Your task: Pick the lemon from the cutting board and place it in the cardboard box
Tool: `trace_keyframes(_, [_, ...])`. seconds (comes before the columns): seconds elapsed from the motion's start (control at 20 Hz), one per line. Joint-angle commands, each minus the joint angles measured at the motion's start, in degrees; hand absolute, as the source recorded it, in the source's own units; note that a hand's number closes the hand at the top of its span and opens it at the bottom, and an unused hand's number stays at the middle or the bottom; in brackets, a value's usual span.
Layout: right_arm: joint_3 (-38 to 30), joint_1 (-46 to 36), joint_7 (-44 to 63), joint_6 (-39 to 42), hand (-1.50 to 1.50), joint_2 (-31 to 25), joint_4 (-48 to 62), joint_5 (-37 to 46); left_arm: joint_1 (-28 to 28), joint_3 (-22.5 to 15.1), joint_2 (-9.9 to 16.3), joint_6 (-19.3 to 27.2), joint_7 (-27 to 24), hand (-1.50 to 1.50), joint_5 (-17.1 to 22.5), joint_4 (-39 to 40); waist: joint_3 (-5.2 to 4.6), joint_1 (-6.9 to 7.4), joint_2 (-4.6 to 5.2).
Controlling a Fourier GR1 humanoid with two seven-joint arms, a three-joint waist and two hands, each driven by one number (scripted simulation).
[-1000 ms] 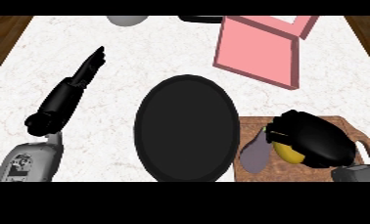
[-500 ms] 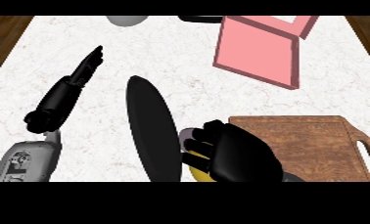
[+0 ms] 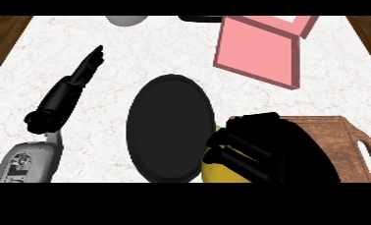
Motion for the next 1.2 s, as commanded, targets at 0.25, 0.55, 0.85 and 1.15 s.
trace_keyframes(0.25, [-19.61,-17.33,19.04,0.94,1.50,0.23,6.25,-15.08,-1.33,-1.43,-1.72,1.04,-0.24,0.00,-1.74,0.72,-0.01,0.45,0.25])
trace_keyframes(0.55, [-32.15,-31.16,15.92,-0.20,1.50,-6.16,23.67,-16.61,0.70,0.36,1.09,-2.71,-0.75,0.00,0.49,-1.66,0.01,1.11,0.28])
trace_keyframes(0.85, [-33.19,-34.90,9.73,5.57,1.50,-17.29,40.41,-14.95,0.26,-0.66,-1.77,-0.04,-0.93,0.00,-1.10,0.11,0.00,1.38,0.60])
trace_keyframes(1.15, [-30.59,-38.58,4.05,11.08,1.50,-22.37,55.22,-14.23,1.05,-0.57,-1.59,-0.13,-1.36,0.00,-1.53,-1.10,0.02,1.35,0.43])
